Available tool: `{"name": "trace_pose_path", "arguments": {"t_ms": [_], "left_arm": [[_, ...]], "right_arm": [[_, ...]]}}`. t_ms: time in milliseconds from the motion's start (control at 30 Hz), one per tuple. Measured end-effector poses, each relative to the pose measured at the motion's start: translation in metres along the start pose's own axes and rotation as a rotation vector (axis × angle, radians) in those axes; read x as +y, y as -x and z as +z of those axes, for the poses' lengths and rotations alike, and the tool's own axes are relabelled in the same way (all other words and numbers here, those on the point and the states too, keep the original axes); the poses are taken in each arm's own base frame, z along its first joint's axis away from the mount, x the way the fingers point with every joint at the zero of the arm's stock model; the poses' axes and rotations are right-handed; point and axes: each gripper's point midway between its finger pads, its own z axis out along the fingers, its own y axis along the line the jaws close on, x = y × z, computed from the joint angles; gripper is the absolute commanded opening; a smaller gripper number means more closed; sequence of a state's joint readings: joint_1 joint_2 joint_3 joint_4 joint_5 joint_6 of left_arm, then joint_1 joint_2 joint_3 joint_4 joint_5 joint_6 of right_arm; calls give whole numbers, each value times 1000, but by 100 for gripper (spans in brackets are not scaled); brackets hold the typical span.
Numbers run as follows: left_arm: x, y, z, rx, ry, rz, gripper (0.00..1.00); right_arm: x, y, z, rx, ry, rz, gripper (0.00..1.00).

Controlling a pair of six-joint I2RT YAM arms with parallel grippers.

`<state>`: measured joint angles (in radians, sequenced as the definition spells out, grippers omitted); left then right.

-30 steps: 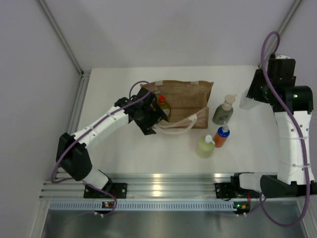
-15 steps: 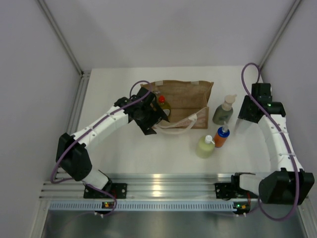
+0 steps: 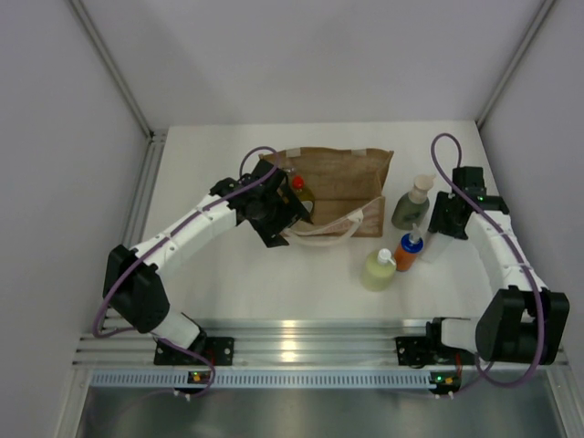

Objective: Take the personal care products out of the canvas bag

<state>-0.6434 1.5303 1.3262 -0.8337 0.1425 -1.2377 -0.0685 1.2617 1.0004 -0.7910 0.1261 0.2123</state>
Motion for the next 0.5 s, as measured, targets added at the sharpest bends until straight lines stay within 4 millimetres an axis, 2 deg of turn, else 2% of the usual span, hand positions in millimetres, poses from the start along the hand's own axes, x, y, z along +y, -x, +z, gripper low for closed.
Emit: {"name": "trace_pose_path", "arguments": {"t_ms": [67, 167, 200, 233, 267, 300, 400, 500], "left_arm": [[0, 0, 0, 0, 0, 2, 87], [0, 0, 0, 0, 1, 3, 87], [0, 0, 1, 0, 1, 3, 87], [0, 0, 0, 1, 2, 3, 87], [0, 0, 1, 0, 2, 3, 87], [0, 0, 1, 0, 2, 3, 87], [0, 0, 1, 0, 2, 2, 87], [0, 0, 1, 0, 2, 2, 87]], "right_arm": [[0, -5, 3, 11, -1, -3, 9], [0, -5, 6, 7, 0, -5, 21], [0, -4, 7, 3, 0, -5, 33], [0, -4, 7, 2, 0, -7, 38], [0, -4, 7, 0, 0, -8, 51], [0, -3, 7, -3, 0, -7, 56], [0, 0, 7, -18, 1, -8, 66], [0, 3, 4, -29, 3, -7, 70]]}}
